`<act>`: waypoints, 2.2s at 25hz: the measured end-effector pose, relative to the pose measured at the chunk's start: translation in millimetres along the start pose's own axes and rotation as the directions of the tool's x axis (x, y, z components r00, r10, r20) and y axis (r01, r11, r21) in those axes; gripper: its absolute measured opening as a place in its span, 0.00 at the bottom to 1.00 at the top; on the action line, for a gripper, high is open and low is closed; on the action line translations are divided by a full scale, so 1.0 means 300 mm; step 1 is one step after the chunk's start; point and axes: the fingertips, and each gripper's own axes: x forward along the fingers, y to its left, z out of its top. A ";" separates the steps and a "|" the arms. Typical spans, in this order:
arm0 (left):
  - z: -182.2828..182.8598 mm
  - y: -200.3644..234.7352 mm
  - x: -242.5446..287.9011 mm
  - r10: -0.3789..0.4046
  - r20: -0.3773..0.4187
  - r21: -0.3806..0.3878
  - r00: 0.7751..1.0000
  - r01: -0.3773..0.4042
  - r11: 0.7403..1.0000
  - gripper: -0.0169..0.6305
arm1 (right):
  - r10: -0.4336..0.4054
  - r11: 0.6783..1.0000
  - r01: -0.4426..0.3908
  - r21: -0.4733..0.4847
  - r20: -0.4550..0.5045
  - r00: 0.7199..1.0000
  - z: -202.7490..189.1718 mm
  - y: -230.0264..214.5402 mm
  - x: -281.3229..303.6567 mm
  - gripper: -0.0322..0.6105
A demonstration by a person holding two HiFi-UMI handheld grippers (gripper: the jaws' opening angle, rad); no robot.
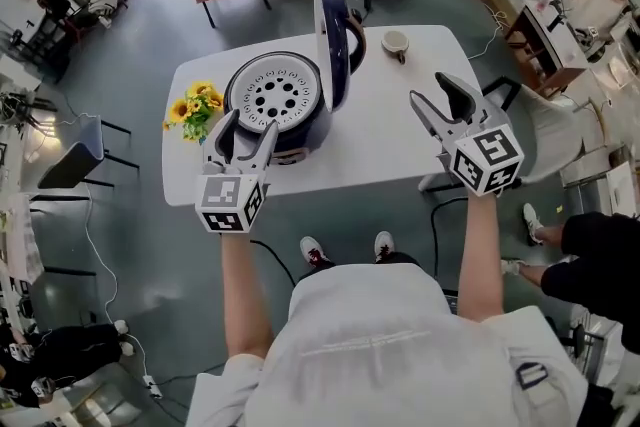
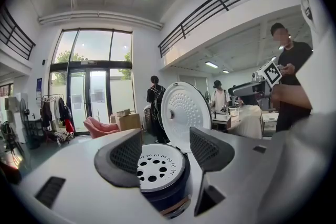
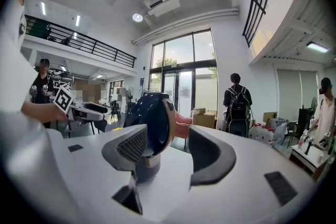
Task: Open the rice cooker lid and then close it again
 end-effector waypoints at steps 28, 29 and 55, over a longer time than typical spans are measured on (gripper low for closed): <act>-0.072 0.092 0.040 0.042 -0.052 -0.019 0.998 -0.043 0.999 0.49 | 0.411 0.899 -0.427 -0.092 -0.158 0.898 0.040 -0.027 0.499 0.49; -0.076 0.097 0.041 0.045 -0.055 -0.020 0.998 -0.046 0.999 0.49 | 0.422 0.894 -0.440 -0.090 -0.165 0.891 0.036 -0.027 0.514 0.50; -0.172 0.264 0.038 0.108 -0.075 -0.087 0.991 -0.114 0.990 0.48 | 0.643 0.705 -0.697 -0.131 -0.295 0.707 0.061 0.125 0.671 0.37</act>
